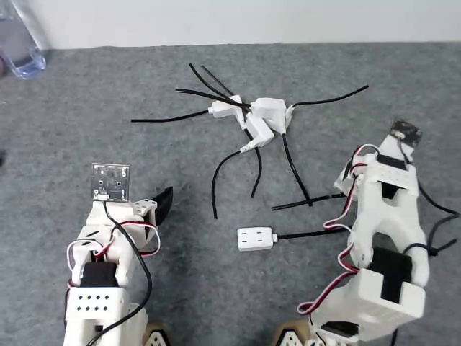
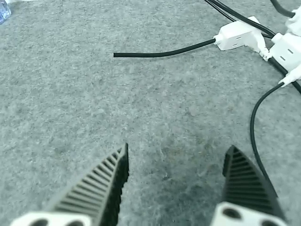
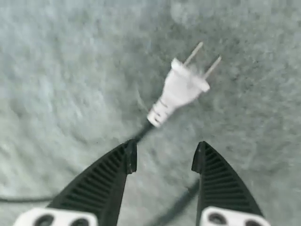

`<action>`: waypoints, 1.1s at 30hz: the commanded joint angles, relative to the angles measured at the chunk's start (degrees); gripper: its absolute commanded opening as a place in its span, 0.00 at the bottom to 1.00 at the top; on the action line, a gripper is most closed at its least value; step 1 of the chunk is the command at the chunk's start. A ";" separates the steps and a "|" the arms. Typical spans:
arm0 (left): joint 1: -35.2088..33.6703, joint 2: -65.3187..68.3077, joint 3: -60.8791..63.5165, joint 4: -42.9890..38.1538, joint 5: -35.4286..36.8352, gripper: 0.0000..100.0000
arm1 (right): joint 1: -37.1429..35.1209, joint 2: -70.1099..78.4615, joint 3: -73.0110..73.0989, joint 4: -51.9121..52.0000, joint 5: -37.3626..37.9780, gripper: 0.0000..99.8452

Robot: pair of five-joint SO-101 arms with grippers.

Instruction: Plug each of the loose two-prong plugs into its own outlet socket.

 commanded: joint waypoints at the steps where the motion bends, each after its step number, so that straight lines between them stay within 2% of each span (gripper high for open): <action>1: 0.26 -0.62 -0.31 -1.14 -0.53 0.30 | -0.57 -2.33 -0.26 -5.49 -1.93 0.19; 7: 0.26 -0.62 -0.31 -1.14 -0.53 0.30 | 0.48 -2.33 0.70 -6.37 -1.67 0.19; 20: 0.35 -0.62 -0.13 -1.14 -0.53 0.30 | 5.32 -2.24 5.36 -16.04 6.77 0.19; 27: 0.88 -0.62 -0.04 -1.14 -0.53 0.30 | 5.41 0.92 4.84 -19.12 6.77 0.19; 33: 2.02 -0.62 0.40 -1.05 -0.53 0.30 | 5.41 3.12 1.23 -14.90 6.77 0.10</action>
